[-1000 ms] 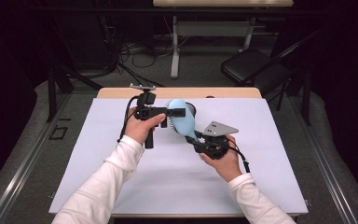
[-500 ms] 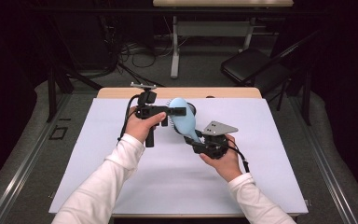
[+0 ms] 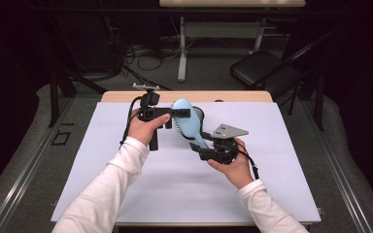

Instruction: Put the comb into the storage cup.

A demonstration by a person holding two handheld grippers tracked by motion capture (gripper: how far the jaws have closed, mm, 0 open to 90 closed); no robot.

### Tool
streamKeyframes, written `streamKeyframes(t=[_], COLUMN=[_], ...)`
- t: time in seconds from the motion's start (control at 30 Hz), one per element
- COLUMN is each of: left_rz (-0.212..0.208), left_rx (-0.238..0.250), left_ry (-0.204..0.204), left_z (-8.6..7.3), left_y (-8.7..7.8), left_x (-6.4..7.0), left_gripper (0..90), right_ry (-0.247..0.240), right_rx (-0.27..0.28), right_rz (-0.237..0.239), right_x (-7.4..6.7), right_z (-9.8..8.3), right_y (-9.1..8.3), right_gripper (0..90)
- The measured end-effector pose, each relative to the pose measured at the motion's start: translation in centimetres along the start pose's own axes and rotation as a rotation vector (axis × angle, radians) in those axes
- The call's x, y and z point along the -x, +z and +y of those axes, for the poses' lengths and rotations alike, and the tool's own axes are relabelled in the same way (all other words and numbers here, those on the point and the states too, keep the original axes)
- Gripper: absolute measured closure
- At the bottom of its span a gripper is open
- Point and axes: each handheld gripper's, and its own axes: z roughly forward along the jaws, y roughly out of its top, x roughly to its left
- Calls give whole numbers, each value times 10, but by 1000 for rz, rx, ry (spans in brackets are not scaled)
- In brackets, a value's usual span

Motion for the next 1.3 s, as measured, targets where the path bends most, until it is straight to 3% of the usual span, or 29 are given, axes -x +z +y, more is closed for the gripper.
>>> streamKeyframes(t=[0.23, 0.33, 0.8, 1.3], left_rz=[0, 9, 50, 80], left_rx=[12, 20, 48, 76], left_ry=[-21, -16, -8, 7], left_z=[3, 4, 11, 23], left_y=[-4, -5, -10, -14], left_x=[-4, -6, -8, -8], left_gripper=[496, 496, 496, 496], right_ry=[8, 9, 2, 4], right_rx=[-20, -2, -2, -38], right_rz=[-4, 19, 15, -31], right_x=[3, 5, 9, 9], right_z=[4, 5, 8, 9], right_y=[-2, -2, -4, -5], right_gripper=[376, 367, 335, 171])
